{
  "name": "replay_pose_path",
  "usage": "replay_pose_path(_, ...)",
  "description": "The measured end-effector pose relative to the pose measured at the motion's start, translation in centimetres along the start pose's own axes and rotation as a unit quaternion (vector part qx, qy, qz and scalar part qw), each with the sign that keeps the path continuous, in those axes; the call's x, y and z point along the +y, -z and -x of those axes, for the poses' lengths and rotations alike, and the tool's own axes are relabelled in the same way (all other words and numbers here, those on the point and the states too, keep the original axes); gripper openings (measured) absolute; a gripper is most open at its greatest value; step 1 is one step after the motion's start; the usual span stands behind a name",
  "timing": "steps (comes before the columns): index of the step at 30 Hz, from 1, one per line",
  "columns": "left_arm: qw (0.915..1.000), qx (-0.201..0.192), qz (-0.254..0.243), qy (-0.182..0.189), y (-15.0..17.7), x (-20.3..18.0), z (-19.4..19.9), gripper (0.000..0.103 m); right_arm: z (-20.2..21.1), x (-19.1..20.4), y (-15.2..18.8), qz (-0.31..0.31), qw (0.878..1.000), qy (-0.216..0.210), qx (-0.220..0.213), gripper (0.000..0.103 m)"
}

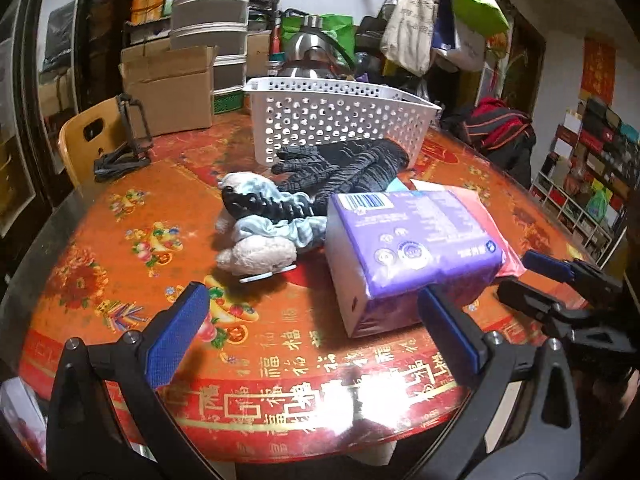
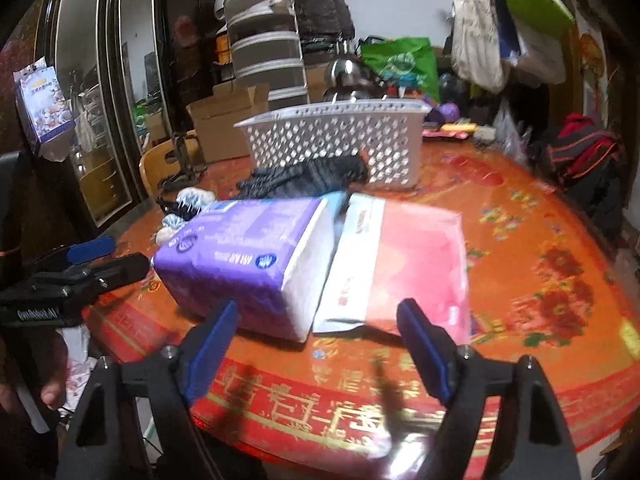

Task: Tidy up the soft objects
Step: 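Reach the right gripper to the purple tissue pack and grasp it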

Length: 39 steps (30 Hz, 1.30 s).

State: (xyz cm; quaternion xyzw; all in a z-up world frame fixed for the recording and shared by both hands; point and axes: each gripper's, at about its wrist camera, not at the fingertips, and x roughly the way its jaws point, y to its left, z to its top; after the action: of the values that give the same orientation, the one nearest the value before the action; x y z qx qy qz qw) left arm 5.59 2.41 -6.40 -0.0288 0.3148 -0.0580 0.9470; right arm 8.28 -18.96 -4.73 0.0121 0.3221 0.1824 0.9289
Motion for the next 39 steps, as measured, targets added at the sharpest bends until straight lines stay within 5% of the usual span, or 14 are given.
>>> replay_pose_path(6,0.9992,0.0,-0.026,0.032,0.6,-0.8,-1.8,0.096,-1.8,0.1,-0.2,0.003,0.999,-0.034,0.008,0.076)
replay_pose_path(8,0.9988,0.004,-0.031,0.038,0.6,-1.1,-2.5,0.08,-2.3,0.4,-0.3,0.011,0.999,-0.038,0.014,0.069)
replay_pose_path(20,0.9923,0.021,-0.047,0.113,1.8,-2.4,-4.6,0.048,-3.6,0.8,-0.3,0.038,0.994,-0.097,0.024,0.045)
replay_pose_path(29,0.9905,0.021,-0.031,0.132,2.0,-2.3,-4.3,0.043,-3.6,0.8,-0.5,0.045,0.994,-0.096,0.024,0.044)
replay_pose_path(39,0.9929,0.02,-0.031,0.113,0.6,-2.7,-2.2,0.042,-2.1,2.6,-1.4,0.083,0.995,-0.059,0.005,0.04)
